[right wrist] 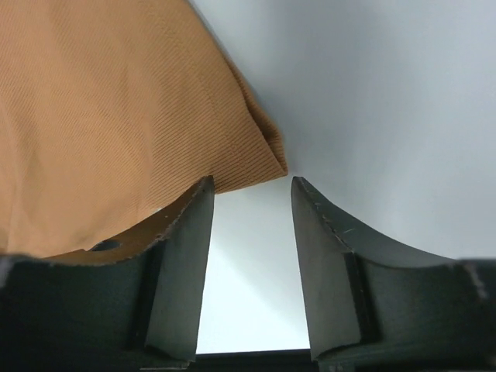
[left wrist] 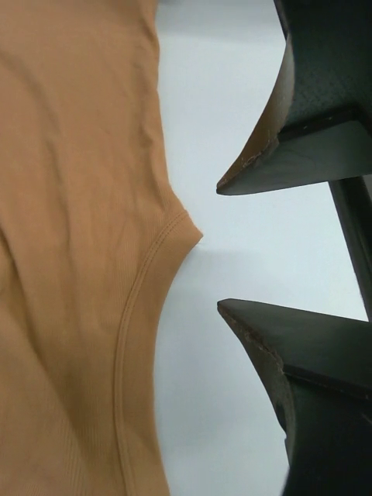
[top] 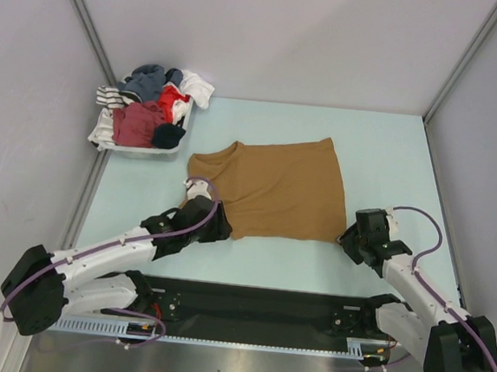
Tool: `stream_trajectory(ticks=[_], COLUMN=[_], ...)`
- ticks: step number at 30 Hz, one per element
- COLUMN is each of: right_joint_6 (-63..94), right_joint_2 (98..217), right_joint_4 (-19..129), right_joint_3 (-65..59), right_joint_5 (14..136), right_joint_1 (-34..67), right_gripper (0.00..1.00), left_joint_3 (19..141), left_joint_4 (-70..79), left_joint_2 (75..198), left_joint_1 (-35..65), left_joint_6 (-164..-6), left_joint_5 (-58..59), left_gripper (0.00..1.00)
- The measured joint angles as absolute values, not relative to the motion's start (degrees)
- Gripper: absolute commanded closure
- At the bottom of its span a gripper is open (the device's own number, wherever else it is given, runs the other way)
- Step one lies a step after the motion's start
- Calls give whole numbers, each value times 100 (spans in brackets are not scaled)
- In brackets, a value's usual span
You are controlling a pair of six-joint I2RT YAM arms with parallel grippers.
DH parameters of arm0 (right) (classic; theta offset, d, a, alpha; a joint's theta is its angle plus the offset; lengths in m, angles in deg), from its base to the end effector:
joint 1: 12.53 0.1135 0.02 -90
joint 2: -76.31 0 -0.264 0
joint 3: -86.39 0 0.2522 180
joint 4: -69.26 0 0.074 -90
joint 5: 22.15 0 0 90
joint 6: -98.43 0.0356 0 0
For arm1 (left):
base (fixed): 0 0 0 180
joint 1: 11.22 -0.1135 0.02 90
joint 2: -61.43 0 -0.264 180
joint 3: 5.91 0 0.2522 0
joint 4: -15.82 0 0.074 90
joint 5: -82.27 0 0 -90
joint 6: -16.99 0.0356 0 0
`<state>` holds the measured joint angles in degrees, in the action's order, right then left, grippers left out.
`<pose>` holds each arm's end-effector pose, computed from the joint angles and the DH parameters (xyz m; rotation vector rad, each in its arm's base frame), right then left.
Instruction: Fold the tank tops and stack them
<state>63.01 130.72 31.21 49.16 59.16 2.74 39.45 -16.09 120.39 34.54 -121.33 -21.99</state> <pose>0.1650 0.0395 0.1640 0.9127 2.3755 0.2975 0.1493 -0.1408 0.2030 -0.1757 2.3871 -0.5117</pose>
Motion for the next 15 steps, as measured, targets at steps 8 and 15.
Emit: stream_trajectory(ticks=[8,15], right_joint_6=[6568,6583], right_joint_2=[13457,13806], right_joint_4=[3442,3722], right_joint_3=[4973,4945], right_joint_5=[5704,5486], right_joint_1=[272,195], right_gripper=[66,100], left_joint_3=[3650,3639], left_joint_4=[-1174,-914], left_joint_2=[12365,12629], left_joint_1=[3681,3747], left_joint_6=[-12533,-12708], left_joint_5=[-2140,-2147], left_gripper=[40,44])
